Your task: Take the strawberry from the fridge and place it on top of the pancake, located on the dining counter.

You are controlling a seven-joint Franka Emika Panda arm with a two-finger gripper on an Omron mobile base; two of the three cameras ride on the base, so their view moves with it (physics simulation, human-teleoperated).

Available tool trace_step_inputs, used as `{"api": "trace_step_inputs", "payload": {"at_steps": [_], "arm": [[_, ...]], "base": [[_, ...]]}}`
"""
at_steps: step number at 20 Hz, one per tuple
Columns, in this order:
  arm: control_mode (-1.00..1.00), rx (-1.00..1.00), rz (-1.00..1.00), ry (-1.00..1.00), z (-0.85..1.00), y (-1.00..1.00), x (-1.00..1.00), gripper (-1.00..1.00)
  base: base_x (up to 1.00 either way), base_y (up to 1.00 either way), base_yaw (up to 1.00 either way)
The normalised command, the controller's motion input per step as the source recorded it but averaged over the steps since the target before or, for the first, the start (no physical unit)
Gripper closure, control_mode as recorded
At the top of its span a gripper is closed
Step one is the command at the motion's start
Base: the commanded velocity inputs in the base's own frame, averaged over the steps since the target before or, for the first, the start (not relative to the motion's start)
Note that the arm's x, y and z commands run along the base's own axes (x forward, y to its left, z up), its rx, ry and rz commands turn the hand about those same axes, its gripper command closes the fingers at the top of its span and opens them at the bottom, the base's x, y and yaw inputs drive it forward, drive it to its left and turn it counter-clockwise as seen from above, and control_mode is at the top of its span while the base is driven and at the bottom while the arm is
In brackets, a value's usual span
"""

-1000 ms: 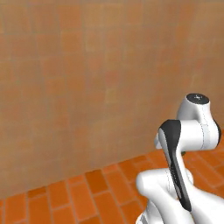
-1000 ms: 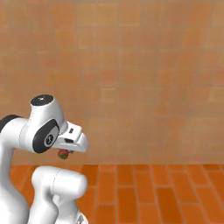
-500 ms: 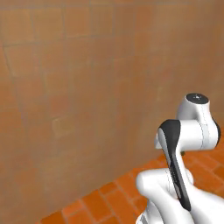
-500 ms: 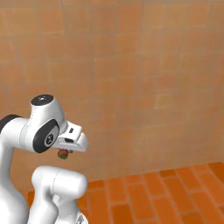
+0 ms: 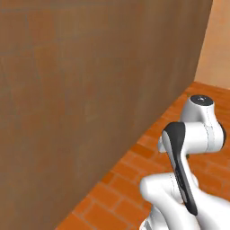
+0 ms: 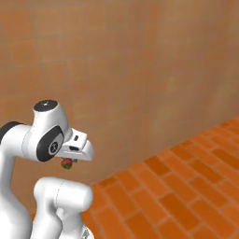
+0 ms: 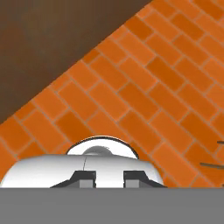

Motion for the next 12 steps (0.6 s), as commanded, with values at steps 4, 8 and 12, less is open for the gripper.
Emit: {"api": "trace_step_inputs", "payload": {"at_steps": [4, 8, 12], "arm": [[1.0, 0.0, 0.0, 0.0, 0.0, 0.0, 0.0, 1.0], [1.0, 0.0, 0.0, 0.0, 0.0, 0.0, 0.0, 1.0], [1.0, 0.0, 0.0, 0.0, 0.0, 0.0, 0.0, 1.0]], "base": [[0.36, -0.69, -0.68], [0.24, -0.7, -0.71], [0.04, -0.37, -0.83]]}}
